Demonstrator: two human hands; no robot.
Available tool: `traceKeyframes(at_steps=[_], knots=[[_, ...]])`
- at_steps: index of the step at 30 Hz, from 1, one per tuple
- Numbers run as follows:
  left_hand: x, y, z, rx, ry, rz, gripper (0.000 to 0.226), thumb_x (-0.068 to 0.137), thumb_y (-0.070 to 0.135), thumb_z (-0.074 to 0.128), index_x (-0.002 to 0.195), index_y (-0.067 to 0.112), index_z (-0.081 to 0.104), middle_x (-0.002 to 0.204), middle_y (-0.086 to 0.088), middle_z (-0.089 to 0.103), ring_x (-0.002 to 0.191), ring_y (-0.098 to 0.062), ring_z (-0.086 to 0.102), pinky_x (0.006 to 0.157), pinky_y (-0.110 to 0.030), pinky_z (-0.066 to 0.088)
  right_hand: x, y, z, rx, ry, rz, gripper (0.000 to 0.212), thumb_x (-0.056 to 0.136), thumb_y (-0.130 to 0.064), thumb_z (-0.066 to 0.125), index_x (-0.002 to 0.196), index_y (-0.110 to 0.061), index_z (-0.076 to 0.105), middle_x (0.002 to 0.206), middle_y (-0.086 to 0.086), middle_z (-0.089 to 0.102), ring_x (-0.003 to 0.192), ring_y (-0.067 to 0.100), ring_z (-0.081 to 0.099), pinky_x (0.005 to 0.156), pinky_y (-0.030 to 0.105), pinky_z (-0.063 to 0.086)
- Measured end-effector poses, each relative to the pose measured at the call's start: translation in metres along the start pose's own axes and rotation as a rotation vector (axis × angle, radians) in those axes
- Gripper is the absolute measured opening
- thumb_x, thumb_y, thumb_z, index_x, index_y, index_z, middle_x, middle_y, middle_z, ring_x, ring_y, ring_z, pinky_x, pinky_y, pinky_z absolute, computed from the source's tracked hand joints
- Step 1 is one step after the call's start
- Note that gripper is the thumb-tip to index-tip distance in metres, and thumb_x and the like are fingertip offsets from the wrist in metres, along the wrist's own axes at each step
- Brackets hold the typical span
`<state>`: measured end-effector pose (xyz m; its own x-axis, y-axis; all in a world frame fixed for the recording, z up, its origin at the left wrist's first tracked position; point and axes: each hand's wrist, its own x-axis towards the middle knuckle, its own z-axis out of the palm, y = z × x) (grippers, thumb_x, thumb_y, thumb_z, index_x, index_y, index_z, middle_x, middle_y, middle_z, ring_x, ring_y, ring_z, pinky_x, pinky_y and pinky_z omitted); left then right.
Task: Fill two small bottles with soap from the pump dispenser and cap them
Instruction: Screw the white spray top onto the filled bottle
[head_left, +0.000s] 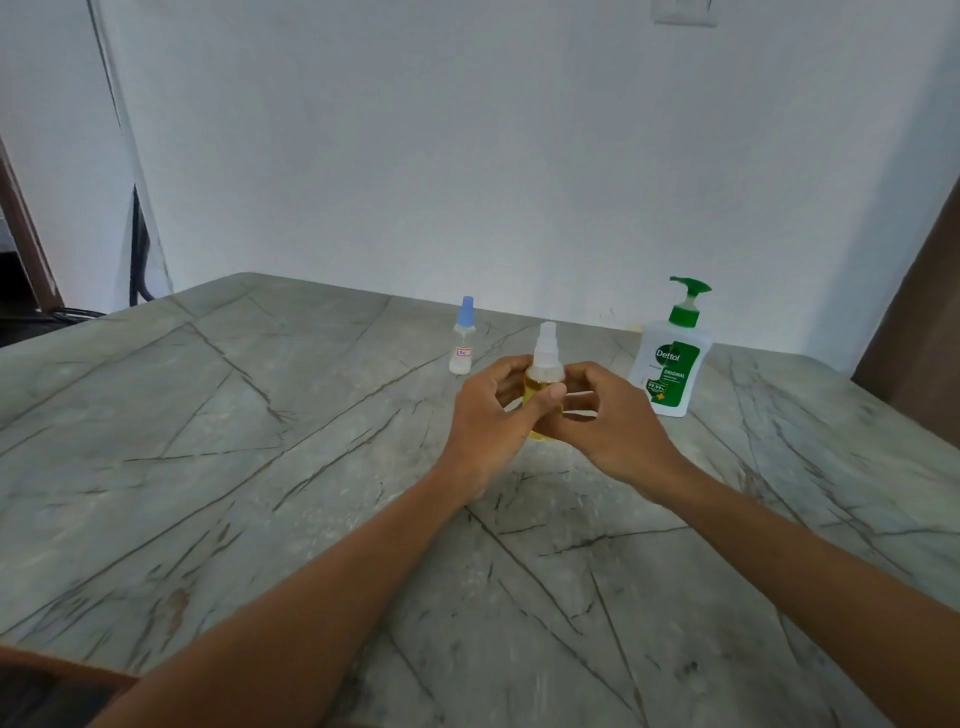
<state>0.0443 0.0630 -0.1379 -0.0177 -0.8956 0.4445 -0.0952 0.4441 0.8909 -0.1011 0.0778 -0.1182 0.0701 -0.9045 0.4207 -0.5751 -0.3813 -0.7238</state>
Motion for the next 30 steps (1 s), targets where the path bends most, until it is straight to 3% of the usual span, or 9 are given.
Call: traceKeyframes(at_steps=[5, 8, 12, 15, 20, 30], knots=[[0.002, -0.002, 0.0, 0.007, -0.009, -0.014, 0.053, 0.081, 0.037, 0.077, 0.129, 0.024, 0.059, 0.121, 0.009, 0.068, 0.109, -0.004, 0.065, 0.095, -0.028, 0.054, 0.001, 0.004, 0.004, 0.032, 0.048, 0.019, 0.046, 0.075, -0.034, 0.079, 0.115, -0.023, 0.06, 0.099, -0.019, 0.064, 0.082, -0.009, 0.061, 0.058, 0.002, 0.044], [0.003, -0.005, 0.0, -0.042, 0.037, -0.055, 0.043, 0.088, 0.038, 0.071, 0.127, 0.023, 0.061, 0.113, 0.011, 0.07, 0.104, -0.001, 0.066, 0.094, -0.028, 0.055, 0.011, 0.009, 0.005, 0.034, 0.095, 0.051, 0.046, 0.074, -0.038, 0.08, 0.113, -0.022, 0.061, 0.097, -0.018, 0.066, 0.08, -0.01, 0.061, 0.059, 0.003, 0.045], [0.008, -0.015, -0.003, -0.08, 0.142, -0.142, 0.031, 0.096, 0.036, 0.061, 0.121, 0.018, 0.063, 0.108, 0.004, 0.073, 0.098, -0.006, 0.069, 0.092, -0.036, 0.057, 0.043, 0.022, 0.007, 0.021, 0.175, 0.115, 0.053, 0.074, -0.034, 0.081, 0.12, -0.017, 0.059, 0.107, -0.006, 0.067, 0.089, 0.003, 0.063, 0.068, 0.009, 0.044], [0.01, -0.019, -0.003, -0.12, 0.168, -0.163, 0.028, 0.097, 0.031, 0.059, 0.12, 0.015, 0.063, 0.106, 0.0, 0.073, 0.098, -0.009, 0.069, 0.092, -0.035, 0.057, 0.071, 0.035, 0.01, 0.009, 0.217, 0.154, 0.055, 0.075, -0.032, 0.081, 0.122, -0.015, 0.058, 0.11, -0.002, 0.066, 0.093, 0.011, 0.064, 0.075, 0.018, 0.047], [0.012, -0.023, -0.001, -0.132, 0.153, -0.151, 0.027, 0.098, 0.029, 0.058, 0.119, 0.013, 0.062, 0.106, -0.001, 0.073, 0.098, -0.009, 0.069, 0.09, -0.033, 0.058, 0.106, 0.061, 0.017, -0.031, 0.227, 0.2, 0.054, 0.075, -0.03, 0.081, 0.121, -0.012, 0.058, 0.113, 0.002, 0.065, 0.098, 0.017, 0.063, 0.088, 0.031, 0.052], [0.014, -0.027, 0.0, -0.134, 0.138, -0.153, 0.024, 0.098, 0.023, 0.058, 0.119, 0.015, 0.063, 0.103, -0.001, 0.073, 0.095, -0.007, 0.07, 0.088, -0.03, 0.058, 0.116, 0.084, 0.027, -0.069, 0.189, 0.196, 0.052, 0.076, -0.028, 0.08, 0.119, -0.012, 0.056, 0.114, 0.003, 0.064, 0.102, 0.018, 0.061, 0.088, 0.03, 0.05]])
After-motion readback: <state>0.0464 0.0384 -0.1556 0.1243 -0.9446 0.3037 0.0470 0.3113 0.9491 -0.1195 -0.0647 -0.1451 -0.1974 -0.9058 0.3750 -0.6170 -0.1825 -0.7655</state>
